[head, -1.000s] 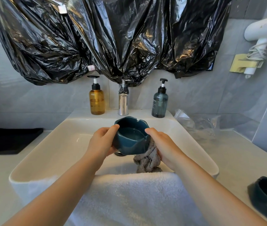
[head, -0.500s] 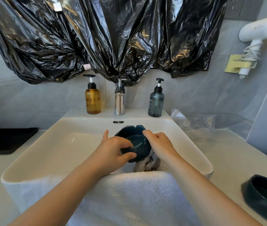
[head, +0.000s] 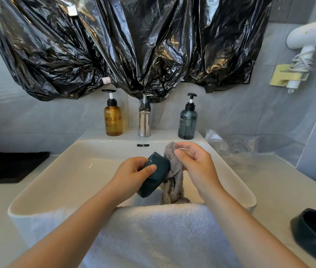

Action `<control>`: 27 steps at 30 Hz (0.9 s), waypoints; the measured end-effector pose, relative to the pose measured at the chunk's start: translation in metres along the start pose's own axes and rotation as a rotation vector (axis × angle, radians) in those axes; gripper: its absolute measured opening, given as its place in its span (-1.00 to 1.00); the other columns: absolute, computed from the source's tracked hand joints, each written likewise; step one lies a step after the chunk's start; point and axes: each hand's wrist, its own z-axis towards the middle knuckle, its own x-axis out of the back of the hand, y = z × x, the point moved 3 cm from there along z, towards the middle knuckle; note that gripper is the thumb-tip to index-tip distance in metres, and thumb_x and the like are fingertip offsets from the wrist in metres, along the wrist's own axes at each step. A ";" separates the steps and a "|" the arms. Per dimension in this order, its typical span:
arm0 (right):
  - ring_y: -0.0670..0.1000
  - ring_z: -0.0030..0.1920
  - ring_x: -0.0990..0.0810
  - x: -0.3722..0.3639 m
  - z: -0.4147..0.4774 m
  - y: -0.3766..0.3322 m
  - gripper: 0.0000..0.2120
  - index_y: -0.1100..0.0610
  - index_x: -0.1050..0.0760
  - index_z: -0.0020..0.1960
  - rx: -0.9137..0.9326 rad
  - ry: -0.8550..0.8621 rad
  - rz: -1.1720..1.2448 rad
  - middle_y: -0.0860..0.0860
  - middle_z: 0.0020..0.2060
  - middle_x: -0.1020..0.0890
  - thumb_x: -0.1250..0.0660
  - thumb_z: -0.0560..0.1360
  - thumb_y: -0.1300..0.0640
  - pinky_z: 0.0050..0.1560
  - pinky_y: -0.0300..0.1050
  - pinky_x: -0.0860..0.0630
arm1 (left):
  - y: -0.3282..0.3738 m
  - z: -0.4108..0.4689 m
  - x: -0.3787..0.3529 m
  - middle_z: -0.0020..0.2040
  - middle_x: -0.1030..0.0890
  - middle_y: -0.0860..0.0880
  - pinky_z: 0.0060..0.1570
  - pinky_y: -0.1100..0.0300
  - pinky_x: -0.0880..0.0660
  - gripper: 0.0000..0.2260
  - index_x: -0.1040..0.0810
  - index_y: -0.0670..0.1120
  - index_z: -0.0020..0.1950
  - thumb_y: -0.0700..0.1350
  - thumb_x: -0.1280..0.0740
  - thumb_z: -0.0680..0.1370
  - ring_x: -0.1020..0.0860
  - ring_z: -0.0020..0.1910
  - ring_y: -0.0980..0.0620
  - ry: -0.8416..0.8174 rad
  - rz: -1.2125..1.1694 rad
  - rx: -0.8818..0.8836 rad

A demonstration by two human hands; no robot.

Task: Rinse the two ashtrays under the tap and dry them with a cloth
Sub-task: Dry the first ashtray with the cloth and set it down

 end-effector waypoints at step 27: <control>-0.17 -0.11 -0.63 -0.018 -0.008 -0.005 -0.83 0.00 -0.70 -0.08 0.172 -0.191 -0.223 -0.07 -0.14 -0.70 -0.46 0.44 0.24 -0.04 -0.32 -0.53 | -0.008 0.008 0.002 -0.21 -0.58 -0.25 -0.15 0.10 -0.39 -0.81 -0.59 -0.27 -0.09 -0.23 -0.22 0.60 -0.49 -0.21 -0.08 0.080 -0.064 0.008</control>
